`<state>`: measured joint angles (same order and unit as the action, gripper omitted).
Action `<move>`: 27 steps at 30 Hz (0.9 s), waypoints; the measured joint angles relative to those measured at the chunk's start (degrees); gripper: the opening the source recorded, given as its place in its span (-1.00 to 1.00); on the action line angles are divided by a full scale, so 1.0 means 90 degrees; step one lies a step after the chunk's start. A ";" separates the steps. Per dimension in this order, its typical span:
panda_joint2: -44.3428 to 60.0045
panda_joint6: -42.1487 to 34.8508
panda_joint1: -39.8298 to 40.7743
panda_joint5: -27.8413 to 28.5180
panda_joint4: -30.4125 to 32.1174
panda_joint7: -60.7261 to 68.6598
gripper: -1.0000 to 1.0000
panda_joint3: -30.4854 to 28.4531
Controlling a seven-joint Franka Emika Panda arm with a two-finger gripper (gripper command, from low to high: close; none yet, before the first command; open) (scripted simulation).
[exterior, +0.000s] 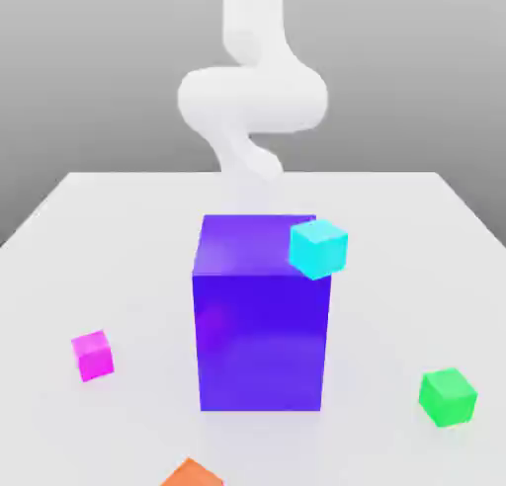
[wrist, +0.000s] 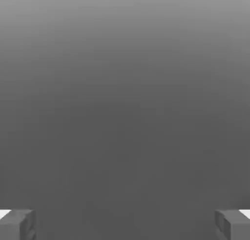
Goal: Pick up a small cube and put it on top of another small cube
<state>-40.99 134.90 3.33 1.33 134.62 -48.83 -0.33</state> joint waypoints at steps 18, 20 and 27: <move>0.4235 0.2701 0.2353 0.0215 0.2399 -0.1918 0.00 -0.1234; 0.4702 0.2998 0.2545 -0.0191 0.2663 -0.1821 0.00 -0.1297; 0.6324 0.4245 0.3218 -0.1318 0.2521 -0.1093 0.00 -0.0473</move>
<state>15.93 173.11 32.30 -10.54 157.31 -58.66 -4.59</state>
